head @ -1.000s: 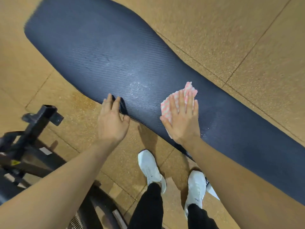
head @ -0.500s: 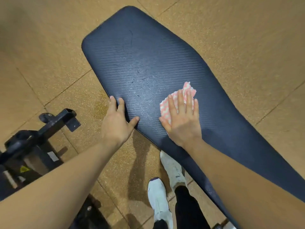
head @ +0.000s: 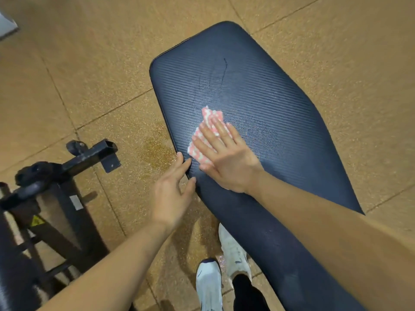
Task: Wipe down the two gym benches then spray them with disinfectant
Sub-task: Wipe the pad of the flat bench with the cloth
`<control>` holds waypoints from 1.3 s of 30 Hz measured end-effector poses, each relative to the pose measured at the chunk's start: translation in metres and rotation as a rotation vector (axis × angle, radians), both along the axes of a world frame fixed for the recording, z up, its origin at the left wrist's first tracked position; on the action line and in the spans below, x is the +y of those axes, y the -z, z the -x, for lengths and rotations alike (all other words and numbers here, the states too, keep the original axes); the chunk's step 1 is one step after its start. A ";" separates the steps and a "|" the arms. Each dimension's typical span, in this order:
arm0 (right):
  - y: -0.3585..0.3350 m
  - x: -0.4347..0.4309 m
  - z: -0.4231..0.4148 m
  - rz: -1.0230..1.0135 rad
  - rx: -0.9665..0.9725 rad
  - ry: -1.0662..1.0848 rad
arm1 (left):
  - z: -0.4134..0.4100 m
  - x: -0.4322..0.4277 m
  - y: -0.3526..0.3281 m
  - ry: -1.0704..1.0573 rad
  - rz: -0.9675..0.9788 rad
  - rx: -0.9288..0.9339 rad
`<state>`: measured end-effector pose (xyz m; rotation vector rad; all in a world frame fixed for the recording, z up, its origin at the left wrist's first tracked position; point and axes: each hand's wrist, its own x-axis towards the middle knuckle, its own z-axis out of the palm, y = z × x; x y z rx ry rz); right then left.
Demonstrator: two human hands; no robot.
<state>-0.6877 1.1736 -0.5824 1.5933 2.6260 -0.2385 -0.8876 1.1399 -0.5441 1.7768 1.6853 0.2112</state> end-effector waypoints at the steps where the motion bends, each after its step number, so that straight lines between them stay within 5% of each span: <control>1: -0.001 0.007 -0.005 0.010 0.026 -0.078 | -0.001 -0.002 0.001 -0.010 -0.003 0.003; 5: -0.007 0.049 -0.027 0.054 0.011 -0.158 | -0.011 -0.007 0.003 -0.052 -0.037 0.048; 16: -0.012 0.189 -0.049 0.133 -0.059 0.408 | -0.010 -0.002 0.000 0.035 -0.008 0.189; 23: -0.011 0.137 0.024 0.095 -0.035 -0.154 | -0.008 0.002 -0.001 0.093 -0.022 0.262; 26: -0.012 0.130 0.004 0.096 -0.068 -0.226 | -0.008 0.005 -0.006 0.121 0.032 0.269; 32: -0.013 0.088 -0.012 0.100 0.060 0.447 | -0.010 0.007 -0.012 0.166 0.086 0.286; 39: -0.012 -0.017 0.003 0.108 -0.005 -0.044 | 0.000 -0.002 -0.007 0.118 0.131 0.103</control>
